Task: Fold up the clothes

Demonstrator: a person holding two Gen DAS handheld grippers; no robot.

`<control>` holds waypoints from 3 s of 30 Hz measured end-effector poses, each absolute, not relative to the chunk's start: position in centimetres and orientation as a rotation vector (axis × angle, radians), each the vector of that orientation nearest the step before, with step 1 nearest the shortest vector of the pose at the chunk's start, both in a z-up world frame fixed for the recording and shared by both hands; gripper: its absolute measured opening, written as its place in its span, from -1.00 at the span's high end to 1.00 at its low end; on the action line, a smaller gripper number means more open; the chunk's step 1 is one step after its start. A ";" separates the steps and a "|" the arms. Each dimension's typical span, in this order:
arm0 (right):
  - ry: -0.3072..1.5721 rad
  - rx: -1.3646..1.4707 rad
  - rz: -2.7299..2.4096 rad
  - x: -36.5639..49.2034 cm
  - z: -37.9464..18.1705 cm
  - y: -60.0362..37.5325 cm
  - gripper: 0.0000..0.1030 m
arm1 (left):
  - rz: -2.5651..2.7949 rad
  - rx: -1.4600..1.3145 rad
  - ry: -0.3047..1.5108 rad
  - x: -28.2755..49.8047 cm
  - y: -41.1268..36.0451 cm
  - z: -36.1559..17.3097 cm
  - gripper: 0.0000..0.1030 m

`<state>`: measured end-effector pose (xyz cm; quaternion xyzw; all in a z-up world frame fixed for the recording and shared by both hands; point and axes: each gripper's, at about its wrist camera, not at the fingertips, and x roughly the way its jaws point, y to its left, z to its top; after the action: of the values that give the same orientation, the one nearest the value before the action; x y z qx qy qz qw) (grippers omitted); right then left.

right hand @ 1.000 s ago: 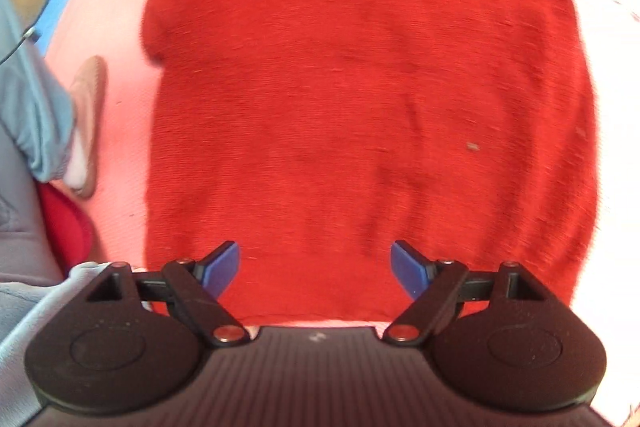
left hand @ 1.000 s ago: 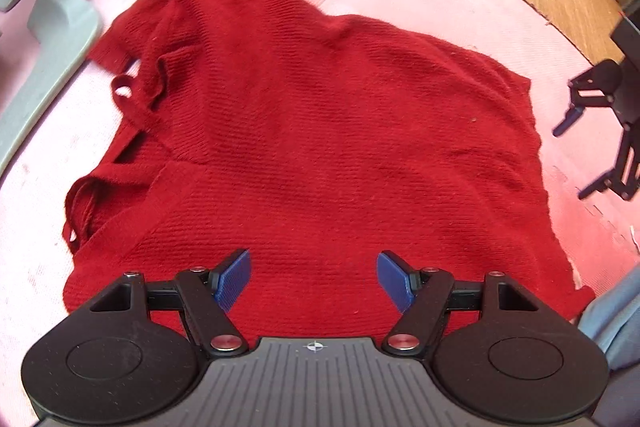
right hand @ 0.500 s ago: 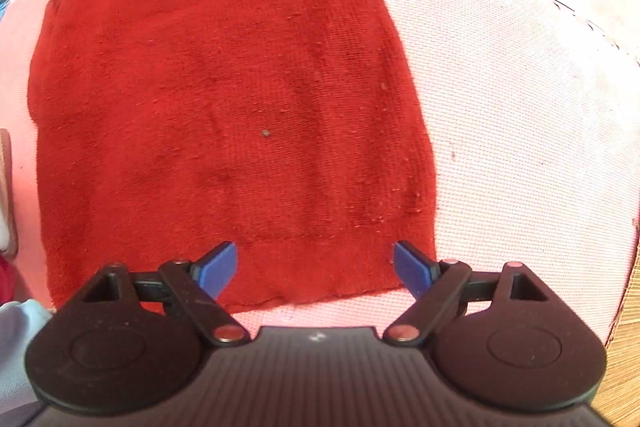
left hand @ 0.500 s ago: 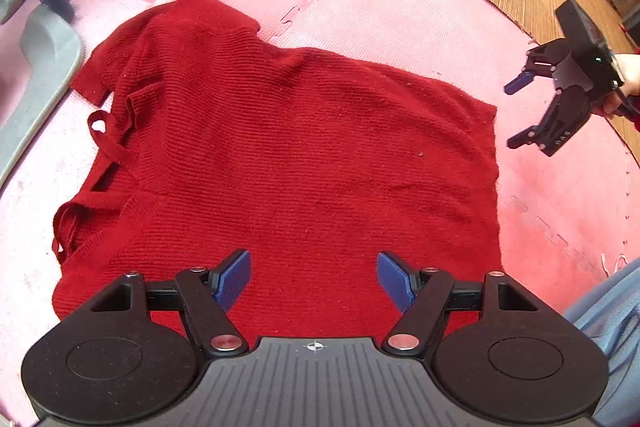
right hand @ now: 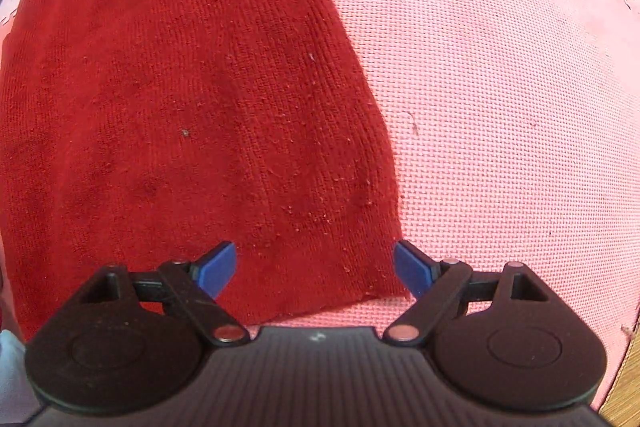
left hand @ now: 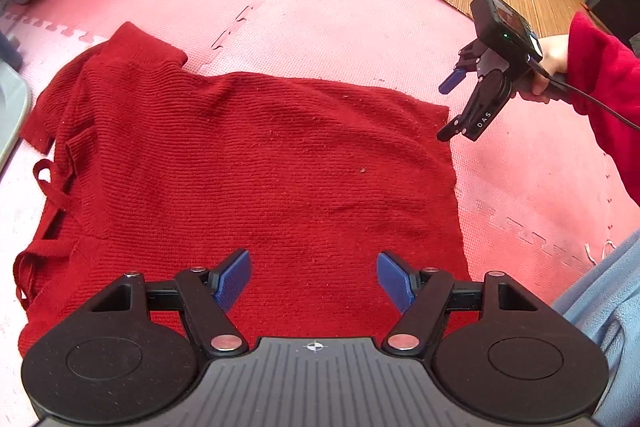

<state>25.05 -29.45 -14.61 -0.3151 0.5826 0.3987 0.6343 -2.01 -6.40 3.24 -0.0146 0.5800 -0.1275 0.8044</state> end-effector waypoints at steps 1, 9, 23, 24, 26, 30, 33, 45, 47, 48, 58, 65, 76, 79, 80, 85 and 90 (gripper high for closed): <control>1.335 -0.713 0.902 25.2 -14.8 -29.6 -0.67 | -0.274 -0.024 1.237 -1.9 -6.6 3.3 -0.39; 1.370 -0.714 0.868 26.2 -16.9 -30.3 -0.67 | -0.255 0.014 1.254 -2.0 -7.3 3.3 -0.39; 1.359 -0.658 0.847 26.8 -20.2 -30.3 -0.60 | -0.220 0.039 1.279 -2.3 -7.0 3.0 -0.39; 1.359 -0.649 0.839 26.8 -20.0 -30.5 -0.55 | -0.219 0.040 1.281 -2.3 -6.9 2.9 -0.39; 1.357 -0.637 0.824 26.9 -19.5 -31.0 0.40 | -0.218 0.042 1.284 -2.3 -6.8 2.7 -0.39; 1.402 -0.544 0.812 26.9 -18.7 -32.5 0.81 | -0.216 0.040 1.280 -2.4 -6.5 2.7 -0.39; 1.402 -0.545 0.803 26.1 -18.4 -33.0 0.82 | -0.208 0.040 1.284 -2.6 -6.2 2.6 -0.39; 1.399 -0.495 0.686 22.7 -15.5 -38.9 0.86 | -0.186 0.040 1.297 -3.3 -5.0 2.1 -0.39; 1.404 -0.516 0.656 22.0 -15.7 -39.3 0.86 | -0.186 0.044 1.301 -3.4 -4.9 2.0 -0.39; 1.408 -0.515 0.641 21.9 -15.8 -39.6 0.86 | -0.188 0.046 1.300 -3.5 -4.8 2.0 -0.39; 1.450 -0.447 0.540 20.8 -16.1 -43.8 0.86 | -0.173 0.038 1.299 -4.9 -2.6 2.1 -0.39; 1.508 -0.518 0.527 18.6 -18.2 -44.5 0.86 | -0.168 0.038 1.299 -5.4 -1.6 1.8 -0.39; 1.522 -0.436 0.459 16.7 -17.0 -49.1 0.86 | -0.146 0.018 1.309 -6.5 0.2 1.4 -0.39; 1.557 -0.513 0.472 15.0 -18.9 -48.2 0.83 | -0.150 0.027 1.309 -6.6 0.5 1.3 -0.39; 1.551 -0.532 0.475 14.5 -19.0 -47.8 0.82 | -0.154 0.026 1.304 -6.6 0.5 1.4 -0.39; 1.511 -0.541 0.488 13.3 -18.2 -47.1 0.65 | -0.154 0.025 1.305 -6.7 0.9 1.3 -0.39; 1.453 -0.582 0.510 10.8 -16.3 -48.2 0.08 | -0.146 0.031 1.311 -6.5 0.4 1.1 -0.39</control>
<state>10.85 -48.24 -16.33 -0.2593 0.6474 0.2272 0.6798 -6.51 0.40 1.13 0.0143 0.6089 -0.0677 0.7902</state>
